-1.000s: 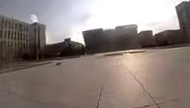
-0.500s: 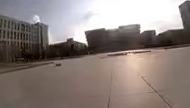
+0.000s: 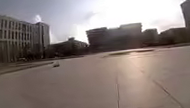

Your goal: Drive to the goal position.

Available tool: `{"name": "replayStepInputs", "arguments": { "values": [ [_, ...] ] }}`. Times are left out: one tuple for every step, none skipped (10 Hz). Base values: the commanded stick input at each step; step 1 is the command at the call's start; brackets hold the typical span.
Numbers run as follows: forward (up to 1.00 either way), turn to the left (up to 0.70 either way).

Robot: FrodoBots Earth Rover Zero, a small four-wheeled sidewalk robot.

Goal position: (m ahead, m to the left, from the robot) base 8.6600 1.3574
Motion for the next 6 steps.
{"name": "replayStepInputs", "arguments": {
  "values": [
    [1.00, 0.03],
    [1.00, 0.03],
    [1.00, 0.03],
    [1.00, 0.03],
    [1.00, 0.03],
    [1.00, 0.03]
  ]
}}
